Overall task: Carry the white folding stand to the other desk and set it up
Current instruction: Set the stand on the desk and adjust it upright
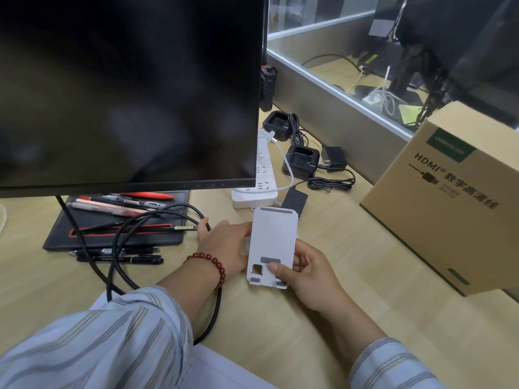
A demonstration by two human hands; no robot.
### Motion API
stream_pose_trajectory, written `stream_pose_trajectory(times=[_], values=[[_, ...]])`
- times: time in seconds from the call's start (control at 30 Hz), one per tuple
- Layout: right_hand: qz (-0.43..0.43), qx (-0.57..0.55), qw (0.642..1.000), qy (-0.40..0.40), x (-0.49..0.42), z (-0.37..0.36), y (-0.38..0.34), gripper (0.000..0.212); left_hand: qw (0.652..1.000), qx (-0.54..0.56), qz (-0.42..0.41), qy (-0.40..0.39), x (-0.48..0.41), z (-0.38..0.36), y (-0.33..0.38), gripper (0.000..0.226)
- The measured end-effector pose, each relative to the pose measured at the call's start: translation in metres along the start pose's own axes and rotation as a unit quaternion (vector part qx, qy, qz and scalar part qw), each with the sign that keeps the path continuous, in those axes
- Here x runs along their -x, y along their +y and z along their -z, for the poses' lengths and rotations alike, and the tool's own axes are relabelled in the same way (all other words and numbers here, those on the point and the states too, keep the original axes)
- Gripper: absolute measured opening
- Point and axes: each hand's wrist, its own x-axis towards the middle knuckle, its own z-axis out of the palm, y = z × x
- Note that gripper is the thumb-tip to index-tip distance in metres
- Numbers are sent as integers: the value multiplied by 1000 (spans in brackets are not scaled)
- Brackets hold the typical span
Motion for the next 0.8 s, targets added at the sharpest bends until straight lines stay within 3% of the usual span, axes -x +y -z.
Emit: stream_pose_trajectory(times=[0.33,0.63,0.73,0.8], values=[[17,4,1000,-9,-5,5,-7,35,1000,2,-8,12,1,-2,1,15],[15,10,999,-30,-6,9,-7,35,1000,-7,-4,5,0,0,3,28],[2,54,998,-38,-7,17,-11,37,1000,-11,-1,0,1,6,8,25],[-3,88,996,0,-10,30,-14,37,1000,-20,3,0,1,10,12,16]])
